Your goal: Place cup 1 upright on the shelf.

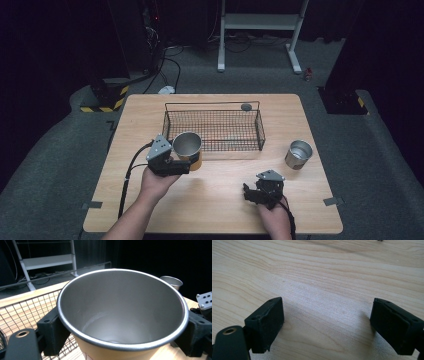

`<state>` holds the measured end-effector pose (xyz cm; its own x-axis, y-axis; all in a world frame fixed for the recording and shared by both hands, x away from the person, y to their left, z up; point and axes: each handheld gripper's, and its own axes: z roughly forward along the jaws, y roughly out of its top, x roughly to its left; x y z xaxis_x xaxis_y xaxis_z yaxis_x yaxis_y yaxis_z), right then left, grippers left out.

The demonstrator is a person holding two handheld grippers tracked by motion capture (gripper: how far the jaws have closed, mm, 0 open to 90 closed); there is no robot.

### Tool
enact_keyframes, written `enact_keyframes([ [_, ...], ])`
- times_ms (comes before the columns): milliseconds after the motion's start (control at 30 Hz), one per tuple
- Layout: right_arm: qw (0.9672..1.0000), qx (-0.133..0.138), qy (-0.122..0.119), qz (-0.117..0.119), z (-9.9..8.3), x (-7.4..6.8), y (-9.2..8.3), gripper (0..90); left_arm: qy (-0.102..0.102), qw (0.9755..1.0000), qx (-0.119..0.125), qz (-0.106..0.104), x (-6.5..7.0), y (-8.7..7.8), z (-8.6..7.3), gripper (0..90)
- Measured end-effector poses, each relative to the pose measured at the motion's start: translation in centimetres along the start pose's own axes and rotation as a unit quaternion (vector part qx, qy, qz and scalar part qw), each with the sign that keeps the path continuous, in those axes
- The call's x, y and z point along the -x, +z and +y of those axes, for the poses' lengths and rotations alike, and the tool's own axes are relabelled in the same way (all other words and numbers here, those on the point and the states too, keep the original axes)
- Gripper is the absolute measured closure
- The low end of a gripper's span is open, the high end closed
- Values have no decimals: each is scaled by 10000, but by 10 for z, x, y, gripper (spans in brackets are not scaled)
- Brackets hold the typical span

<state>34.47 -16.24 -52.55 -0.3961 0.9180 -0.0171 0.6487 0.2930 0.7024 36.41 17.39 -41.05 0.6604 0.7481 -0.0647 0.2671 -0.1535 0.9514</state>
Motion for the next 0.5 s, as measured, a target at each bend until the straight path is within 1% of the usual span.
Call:
enact_keyframes([
  [67, 10000, -1, -1, 1, 0, 0, 0, 118, 3, 10000, 16, -4, 0, 2, 2, 140],
  [133, 10000, -1, 0, 0, 0, 0, 0, 118, -68, 10000, 46, -8, 0, 3, 4, 140],
  [167, 10000, -1, -1, 1, 0, 0, 0, 118, -73, 9999, 73, -3, 0, 4, 6, 140],
  [267, 10000, 8, -2, 0, 0, 0, 0, 118, -23, 10000, 97, -8, 2, 5, 8, 140],
  [400, 10000, 7, -3, 3, 0, 0, 0, 118, -15, 10000, 91, -14, 2, 7, 13, 140],
  [500, 10000, 10, -24, 28, 0, 1, 0, 118, 2, 10000, 76, 18, 2, 11, 16, 141],
])
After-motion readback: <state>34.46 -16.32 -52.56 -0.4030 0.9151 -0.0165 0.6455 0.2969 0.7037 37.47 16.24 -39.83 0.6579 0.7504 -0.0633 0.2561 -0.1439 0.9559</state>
